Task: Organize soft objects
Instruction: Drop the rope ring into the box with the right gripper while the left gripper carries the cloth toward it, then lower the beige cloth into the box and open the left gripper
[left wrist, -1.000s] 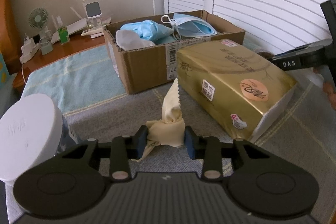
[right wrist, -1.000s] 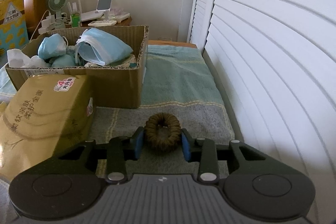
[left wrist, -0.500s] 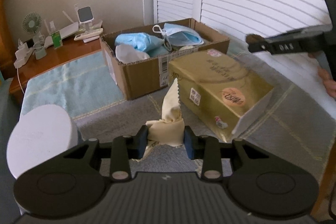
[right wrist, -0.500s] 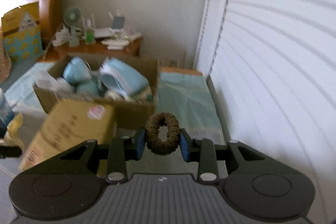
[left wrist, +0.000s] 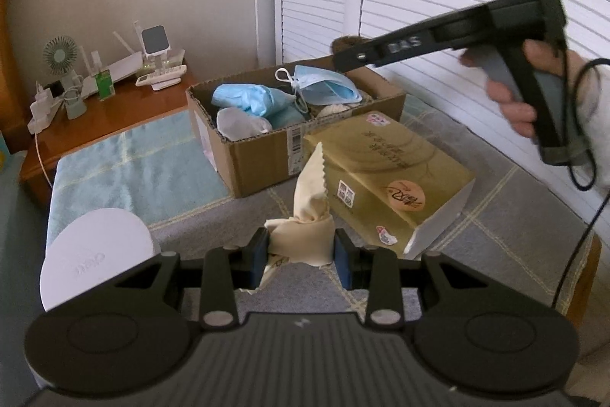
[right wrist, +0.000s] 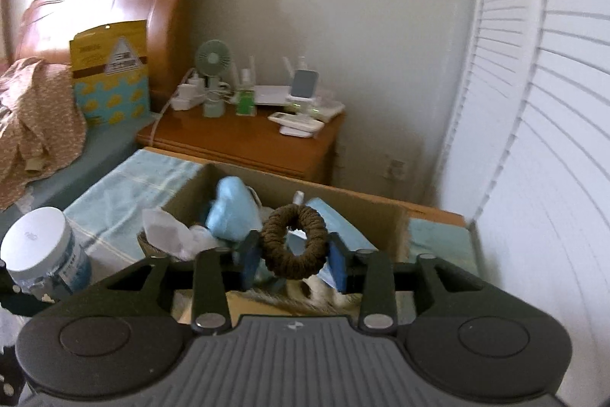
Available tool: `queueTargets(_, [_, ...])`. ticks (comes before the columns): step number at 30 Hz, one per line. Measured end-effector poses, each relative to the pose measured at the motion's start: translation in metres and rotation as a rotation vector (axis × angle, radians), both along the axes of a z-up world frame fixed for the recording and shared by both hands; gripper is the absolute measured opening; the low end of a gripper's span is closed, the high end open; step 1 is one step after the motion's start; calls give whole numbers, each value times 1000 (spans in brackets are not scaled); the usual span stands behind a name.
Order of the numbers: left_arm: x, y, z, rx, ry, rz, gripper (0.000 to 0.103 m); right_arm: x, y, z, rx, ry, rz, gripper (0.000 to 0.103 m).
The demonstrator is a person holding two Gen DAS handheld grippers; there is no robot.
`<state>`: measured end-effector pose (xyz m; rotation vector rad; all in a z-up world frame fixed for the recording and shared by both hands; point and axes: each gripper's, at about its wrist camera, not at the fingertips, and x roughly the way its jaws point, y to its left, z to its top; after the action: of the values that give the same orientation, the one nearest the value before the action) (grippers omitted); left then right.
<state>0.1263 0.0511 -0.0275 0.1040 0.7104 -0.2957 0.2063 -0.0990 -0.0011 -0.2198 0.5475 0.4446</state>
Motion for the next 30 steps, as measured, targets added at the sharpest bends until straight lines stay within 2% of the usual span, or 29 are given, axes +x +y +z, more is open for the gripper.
queueTargets(2, [1,1,1,-1,-2,2,35,4,5,-3,-6,13,13,64])
queueTargets(4, [2,2,4,-5,-5,1,35,1,4,-4,-7,14,15,74])
queueTargets(5, [3,3,6,-5,-7,-2,35,-3,4,-4,-7,9,17,86])
queueTargets(7, [7,3,10,-2,-10,-8,35,-12,-1,-3,2,-3,1,99])
queueTargets(8, [9,3,12,-1,-13,-13,35,-17,-5,-2,11,-9,-6,103])
queueTargets(13, [25,-4,28,12,-37,-53,35,-43,-25,1,51,8,-59,103])
queueTargets(20, [70,-25,52,26,-88,-100,35,-66,-48,-8,106,65,-119,103])
queueTargets(25, [104,-50,60,59,-130,-153,37,-72,-56,-11,87,65,-140,103])
queueTargets(28, [123,-60,54,87,-131,-159,43,-73,-59,-11,90,61,-153,103])
queueTargets(29, [128,-63,50,97,-125,-159,51,-74,-60,-11,91,60,-157,103])
queueTargets(30, [131,-64,46,103,-125,-152,65,-74,-61,-11,90,59,-160,103])
